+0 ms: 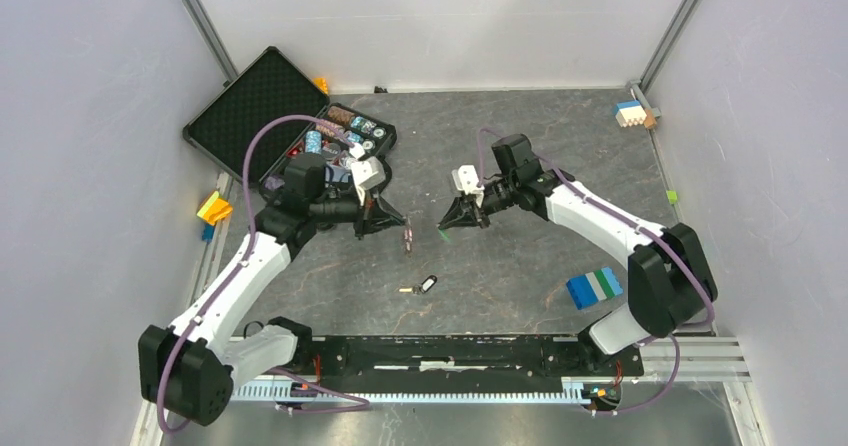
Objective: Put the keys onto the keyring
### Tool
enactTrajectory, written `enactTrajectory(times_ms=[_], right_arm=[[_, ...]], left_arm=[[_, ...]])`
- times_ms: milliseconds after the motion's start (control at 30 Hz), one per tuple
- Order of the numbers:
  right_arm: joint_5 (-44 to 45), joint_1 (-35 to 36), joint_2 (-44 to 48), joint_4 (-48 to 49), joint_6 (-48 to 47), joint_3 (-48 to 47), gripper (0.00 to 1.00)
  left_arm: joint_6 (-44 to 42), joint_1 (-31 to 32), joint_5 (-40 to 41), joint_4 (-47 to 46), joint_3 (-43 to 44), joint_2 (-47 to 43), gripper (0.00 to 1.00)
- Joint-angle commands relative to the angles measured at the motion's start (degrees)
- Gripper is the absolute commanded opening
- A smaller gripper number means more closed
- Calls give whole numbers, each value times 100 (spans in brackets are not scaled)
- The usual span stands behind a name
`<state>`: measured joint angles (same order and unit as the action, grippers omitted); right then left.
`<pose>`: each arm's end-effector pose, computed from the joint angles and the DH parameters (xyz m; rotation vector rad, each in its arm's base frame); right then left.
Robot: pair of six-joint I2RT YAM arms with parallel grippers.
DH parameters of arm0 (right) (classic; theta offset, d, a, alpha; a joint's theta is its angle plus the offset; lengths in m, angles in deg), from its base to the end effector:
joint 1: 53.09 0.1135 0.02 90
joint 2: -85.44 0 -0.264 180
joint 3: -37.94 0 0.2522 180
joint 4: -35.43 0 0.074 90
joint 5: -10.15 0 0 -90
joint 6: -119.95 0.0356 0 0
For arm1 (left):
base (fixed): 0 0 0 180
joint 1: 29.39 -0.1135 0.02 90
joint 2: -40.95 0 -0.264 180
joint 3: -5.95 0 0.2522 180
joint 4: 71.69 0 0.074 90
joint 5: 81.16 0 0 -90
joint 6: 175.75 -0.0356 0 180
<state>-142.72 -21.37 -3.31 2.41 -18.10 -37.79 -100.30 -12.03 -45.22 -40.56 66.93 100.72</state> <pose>0.2577 0.1966 0.2557 -1.6743 1.2279 1.1041 0.2028 -0.0936 0.2996 1.0716 1.6891 -1.0058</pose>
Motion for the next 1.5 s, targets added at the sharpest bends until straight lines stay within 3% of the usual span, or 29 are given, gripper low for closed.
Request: enactTrajectory(times_ms=[0,167,367,633,833,1100,1467], right_arm=[[-942,-40,457,404,493,351,0],[-1111,-190,879,1142,1129,665,0],[-1025,-257,1420,1854,1970,1044,0],[-695,-264,2330,4434,4161,2053,0],[-486,-264,2491,4169,3828,1995,0],[-107,-263,2651,2679,2392,1671,0],[-330,-255,2800,2813,2374,1816,0]], left_arm=[[685,614,-255,-856,295,250,2],[1317,1086,3,-1245,519,686,2],[1851,1172,102,-1611,595,847,2],[2374,1316,-40,-1965,431,765,2],[2913,1491,-136,-2035,431,777,2],[3275,1498,-506,-1912,576,891,2],[3770,1499,-1004,-2501,399,1028,2]])
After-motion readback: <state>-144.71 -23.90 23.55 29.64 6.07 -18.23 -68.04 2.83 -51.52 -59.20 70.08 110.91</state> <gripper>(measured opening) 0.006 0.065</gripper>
